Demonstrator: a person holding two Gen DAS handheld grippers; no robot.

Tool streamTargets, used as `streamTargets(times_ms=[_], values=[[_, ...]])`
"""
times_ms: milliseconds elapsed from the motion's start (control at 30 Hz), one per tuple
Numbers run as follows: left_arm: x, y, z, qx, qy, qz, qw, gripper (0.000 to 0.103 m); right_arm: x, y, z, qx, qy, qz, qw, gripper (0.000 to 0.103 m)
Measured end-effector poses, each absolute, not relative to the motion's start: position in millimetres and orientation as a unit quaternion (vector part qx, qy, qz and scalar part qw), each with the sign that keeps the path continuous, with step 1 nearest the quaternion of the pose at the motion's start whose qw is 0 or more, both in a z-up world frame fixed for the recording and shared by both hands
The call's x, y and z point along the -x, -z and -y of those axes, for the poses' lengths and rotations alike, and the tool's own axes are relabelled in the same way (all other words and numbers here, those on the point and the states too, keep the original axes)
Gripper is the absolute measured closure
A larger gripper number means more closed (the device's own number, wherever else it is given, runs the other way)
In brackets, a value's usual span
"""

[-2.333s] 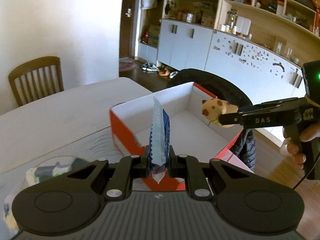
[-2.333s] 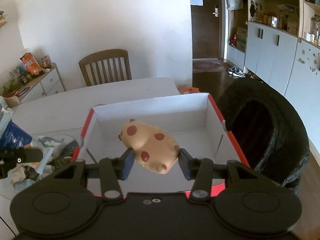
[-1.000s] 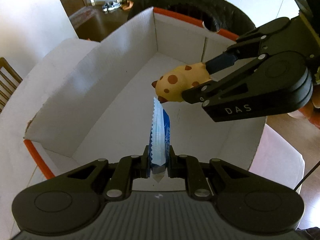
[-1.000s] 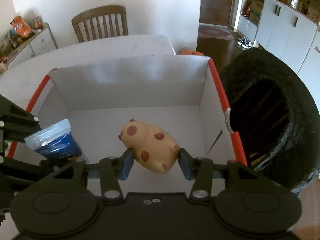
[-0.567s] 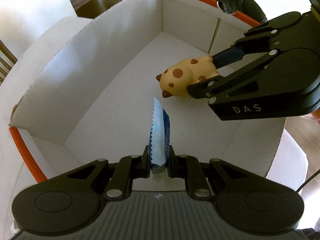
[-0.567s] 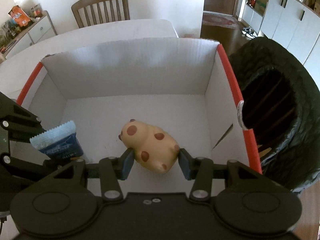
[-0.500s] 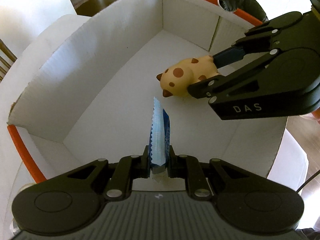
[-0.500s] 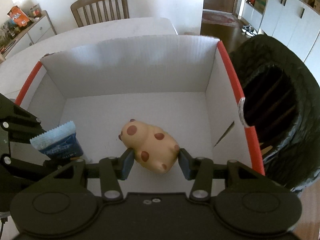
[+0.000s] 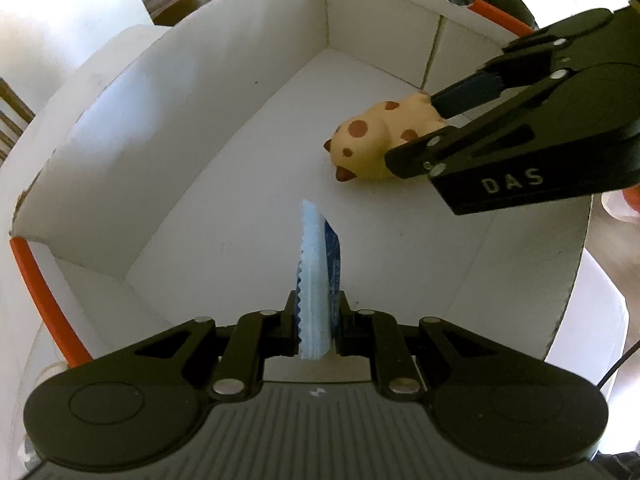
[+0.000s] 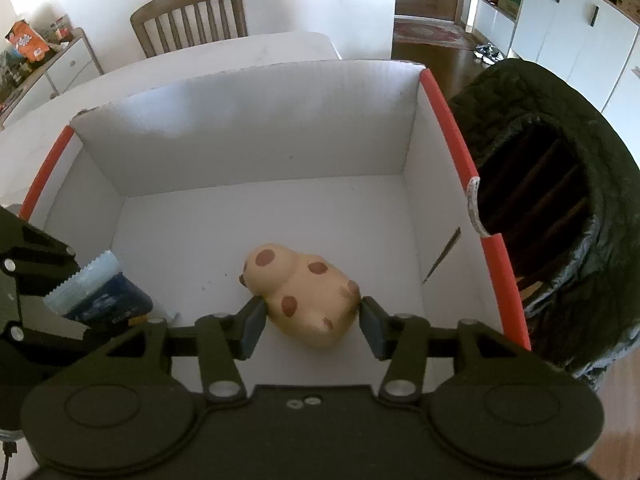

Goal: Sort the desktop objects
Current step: 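Open the right gripper to drop the pig while the left gripper releases the bar into the box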

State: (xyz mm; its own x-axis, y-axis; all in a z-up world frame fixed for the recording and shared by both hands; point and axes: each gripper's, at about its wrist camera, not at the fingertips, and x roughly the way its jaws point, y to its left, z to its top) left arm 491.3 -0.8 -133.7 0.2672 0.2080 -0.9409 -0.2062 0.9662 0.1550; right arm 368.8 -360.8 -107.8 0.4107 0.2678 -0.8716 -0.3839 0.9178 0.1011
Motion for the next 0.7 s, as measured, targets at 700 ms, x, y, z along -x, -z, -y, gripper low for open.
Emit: streamTargets(times_ms=[700], values=[[-472,116,-3,0.021,-0.141,-0.551,0.822,0.084,-356,78,375,0.017,-0.232,-0.469,0.852,0.027]])
